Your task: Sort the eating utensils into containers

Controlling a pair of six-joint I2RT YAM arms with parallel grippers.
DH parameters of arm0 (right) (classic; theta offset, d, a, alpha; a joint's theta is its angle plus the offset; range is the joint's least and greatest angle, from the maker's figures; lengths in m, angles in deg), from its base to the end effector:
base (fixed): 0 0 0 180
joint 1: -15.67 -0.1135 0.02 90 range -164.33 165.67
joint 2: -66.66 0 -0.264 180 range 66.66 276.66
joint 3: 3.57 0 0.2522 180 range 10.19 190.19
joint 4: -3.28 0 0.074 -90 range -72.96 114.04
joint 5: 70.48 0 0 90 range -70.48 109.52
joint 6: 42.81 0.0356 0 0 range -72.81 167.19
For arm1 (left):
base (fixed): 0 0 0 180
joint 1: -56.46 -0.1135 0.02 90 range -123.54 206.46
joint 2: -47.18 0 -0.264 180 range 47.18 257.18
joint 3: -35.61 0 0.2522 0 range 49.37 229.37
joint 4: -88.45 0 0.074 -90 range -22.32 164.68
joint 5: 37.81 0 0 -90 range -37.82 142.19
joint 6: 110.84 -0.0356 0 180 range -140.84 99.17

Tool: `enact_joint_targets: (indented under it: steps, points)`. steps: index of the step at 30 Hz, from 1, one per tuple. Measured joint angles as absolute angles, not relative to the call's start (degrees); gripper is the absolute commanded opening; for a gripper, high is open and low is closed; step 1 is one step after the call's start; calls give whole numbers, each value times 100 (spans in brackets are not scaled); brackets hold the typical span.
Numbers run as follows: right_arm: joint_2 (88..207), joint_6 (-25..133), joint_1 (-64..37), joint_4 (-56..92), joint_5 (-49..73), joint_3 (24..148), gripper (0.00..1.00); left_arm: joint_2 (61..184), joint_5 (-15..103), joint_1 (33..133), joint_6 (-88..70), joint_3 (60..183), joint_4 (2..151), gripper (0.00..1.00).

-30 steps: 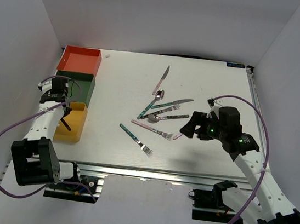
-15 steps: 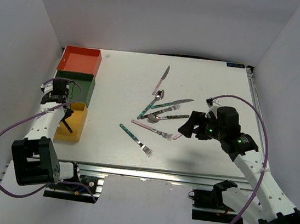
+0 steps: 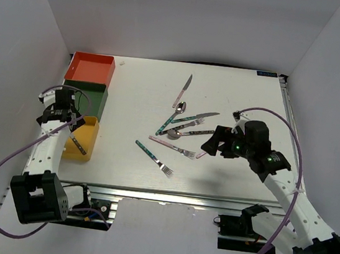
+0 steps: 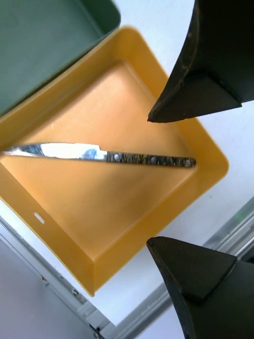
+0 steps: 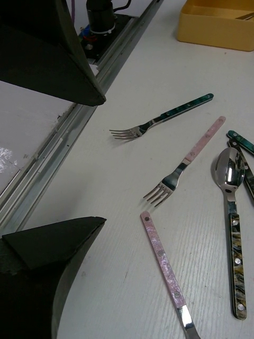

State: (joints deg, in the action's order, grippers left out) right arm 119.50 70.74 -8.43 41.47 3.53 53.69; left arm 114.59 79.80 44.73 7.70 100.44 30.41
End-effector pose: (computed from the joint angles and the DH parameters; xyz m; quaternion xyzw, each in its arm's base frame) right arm 0.1803 0.0914 0.2832 -0.0697 0.8731 0.3007 0.3773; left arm 0.2143 0.0614 0.2539 -0.3802 0.8611 0.1923 0.2774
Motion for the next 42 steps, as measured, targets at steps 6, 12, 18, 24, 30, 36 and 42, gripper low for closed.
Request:
enact_joint_targets:
  steps: [6, 12, 18, 24, 30, 36, 42]
  points:
    - [12785, 7227, -959, 3987, 790, 5522, 89, 10924, 7235, 4486, 722, 10057, 3306, 98]
    - [14018, 7584, -1157, 3906, 2090, 6290, 89, 11455, 7056, 5376, 669, 10868, 3345, 98]
    - [14829, 8147, -1210, 3685, 2987, 7009, 89, 12858, 6907, 6978, 512, 12437, 3695, 98]
    - [14356, 8591, -1216, 3753, 3616, 6484, 89, 15107, 6356, 7835, 95, 14227, 4331, 97]
    - [12969, 8644, -1216, 3891, 3596, 5249, 89, 17383, 5895, 8180, -404, 16186, 4729, 90]
    - [11823, 8556, -1216, 4136, 3288, 4668, 89, 18478, 5657, 8298, -596, 16614, 5155, 82]
    - [11539, 8375, -1216, 4293, 3175, 4648, 89, 19020, 5587, 8410, -635, 16870, 5415, 71]
